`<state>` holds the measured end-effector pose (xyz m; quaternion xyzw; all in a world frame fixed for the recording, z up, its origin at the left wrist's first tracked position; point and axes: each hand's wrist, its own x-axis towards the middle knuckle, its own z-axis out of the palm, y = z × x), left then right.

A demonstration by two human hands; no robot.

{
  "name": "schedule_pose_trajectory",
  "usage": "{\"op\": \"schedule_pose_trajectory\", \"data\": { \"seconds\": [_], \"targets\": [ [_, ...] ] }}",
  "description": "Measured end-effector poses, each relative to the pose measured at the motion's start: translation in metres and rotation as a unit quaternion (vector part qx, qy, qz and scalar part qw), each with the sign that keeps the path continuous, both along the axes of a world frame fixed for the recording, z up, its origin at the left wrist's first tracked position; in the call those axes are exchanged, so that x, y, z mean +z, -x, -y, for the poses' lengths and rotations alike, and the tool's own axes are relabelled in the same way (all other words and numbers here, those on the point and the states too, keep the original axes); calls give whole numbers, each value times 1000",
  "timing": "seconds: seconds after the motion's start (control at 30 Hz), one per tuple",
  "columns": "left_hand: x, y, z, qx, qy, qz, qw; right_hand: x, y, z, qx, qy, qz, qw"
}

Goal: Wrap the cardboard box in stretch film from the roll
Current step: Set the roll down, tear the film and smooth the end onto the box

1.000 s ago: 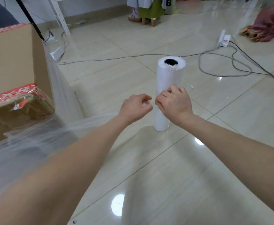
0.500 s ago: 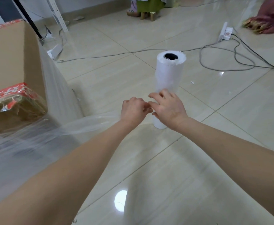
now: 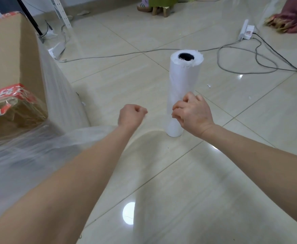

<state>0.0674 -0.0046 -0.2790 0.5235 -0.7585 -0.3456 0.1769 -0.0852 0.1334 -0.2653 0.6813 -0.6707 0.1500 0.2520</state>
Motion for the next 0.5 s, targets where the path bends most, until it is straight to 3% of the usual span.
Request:
{"op": "schedule_pose_trajectory", "data": {
  "seconds": [0.07, 0.17, 0.3, 0.4, 0.5],
  "targets": [
    [-2, -11, 6, -28, 20, 52, 998, 0, 4, -3, -10, 3, -6, 1000],
    [0, -8, -1, -129, 28, 48, 990, -1, 3, -3, -25, 4, -29, 999],
    [-1, 24, -26, -260, 149, 164, 940, 0, 1, -2, -35, 15, -40, 998],
    [-9, 44, -35, -256, 171, 232, 923, 2, 1, -4, -26, 15, -32, 999],
    [-13, 46, -33, -200, 161, 221, 941, -2, 0, -7, -46, -32, -46, 997]
  ]
}}
